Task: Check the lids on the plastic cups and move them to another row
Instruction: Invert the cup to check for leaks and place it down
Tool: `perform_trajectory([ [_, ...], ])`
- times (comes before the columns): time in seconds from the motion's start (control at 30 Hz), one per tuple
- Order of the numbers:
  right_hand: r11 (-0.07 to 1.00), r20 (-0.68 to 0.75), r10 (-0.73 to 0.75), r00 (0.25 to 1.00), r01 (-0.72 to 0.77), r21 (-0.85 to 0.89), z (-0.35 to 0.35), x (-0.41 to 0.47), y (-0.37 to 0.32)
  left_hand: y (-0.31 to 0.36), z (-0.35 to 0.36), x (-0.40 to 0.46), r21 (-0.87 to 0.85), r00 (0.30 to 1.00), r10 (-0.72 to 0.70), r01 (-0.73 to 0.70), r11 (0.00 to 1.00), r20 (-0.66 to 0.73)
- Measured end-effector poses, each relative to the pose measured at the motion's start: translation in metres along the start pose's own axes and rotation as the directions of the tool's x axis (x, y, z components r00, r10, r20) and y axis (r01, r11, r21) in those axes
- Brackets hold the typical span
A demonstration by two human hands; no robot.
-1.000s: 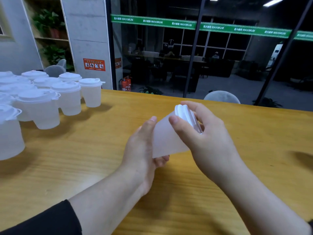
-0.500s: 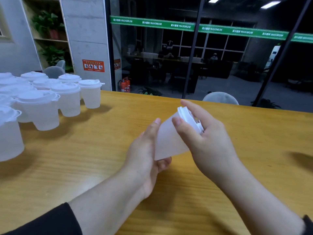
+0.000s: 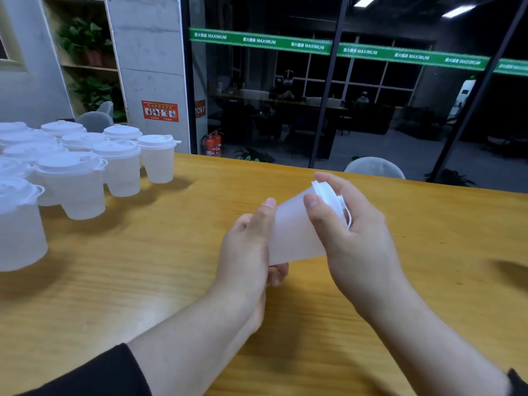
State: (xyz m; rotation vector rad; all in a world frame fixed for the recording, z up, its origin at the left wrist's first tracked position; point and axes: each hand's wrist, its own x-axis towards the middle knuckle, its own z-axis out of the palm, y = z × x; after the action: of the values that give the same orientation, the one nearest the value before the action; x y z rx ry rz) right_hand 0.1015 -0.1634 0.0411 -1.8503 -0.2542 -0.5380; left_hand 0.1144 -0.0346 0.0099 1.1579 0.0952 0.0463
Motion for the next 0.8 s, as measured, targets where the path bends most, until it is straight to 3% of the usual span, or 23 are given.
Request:
perform_trajectory([
  [0.13, 0.999, -0.039, 0.031, 0.999, -0.030, 0.028, -0.001, 0.001, 0.000, -0.001, -0.001, 0.002, 0.084, 0.997, 0.075, -0.076, 0.994, 0.004],
  [0.33, 0.994, 0.089, 0.074, 0.993, -0.066, -0.088, -0.010, -0.002, -0.001, 0.004, -0.005, 0.006, -0.015, 0.981, -0.164, 0.167, 0.986, 0.105],
  [0.43, 0.994, 0.115, 0.089, 0.989, -0.082, -0.067, -0.012, -0.009, -0.004, 0.007, -0.008, 0.006, -0.041, 0.978, -0.194, 0.197, 0.980, 0.072],
  [0.53, 0.994, 0.095, 0.100, 0.990, -0.103, 0.029, -0.010, -0.016, -0.005, 0.009, -0.012, 0.006, -0.023, 0.996, -0.089, 0.090, 0.996, 0.015],
  [0.63, 0.961, 0.082, 0.222, 0.972, -0.232, 0.147, -0.007, -0.020, -0.010, 0.017, -0.008, 0.000, 0.085, 0.999, 0.041, -0.039, 0.996, -0.028],
  [0.73, 0.853, 0.096, 0.370, 0.924, -0.379, 0.359, -0.011, -0.031, -0.022, 0.039, 0.004, -0.013, 0.279, 0.982, 0.186, -0.171, 0.945, -0.028],
  [0.8, 0.732, 0.135, 0.402, 0.906, -0.407, 0.547, -0.018, -0.037, -0.036, 0.064, 0.013, -0.020, 0.443, 0.943, 0.328, -0.315, 0.839, 0.051],
])
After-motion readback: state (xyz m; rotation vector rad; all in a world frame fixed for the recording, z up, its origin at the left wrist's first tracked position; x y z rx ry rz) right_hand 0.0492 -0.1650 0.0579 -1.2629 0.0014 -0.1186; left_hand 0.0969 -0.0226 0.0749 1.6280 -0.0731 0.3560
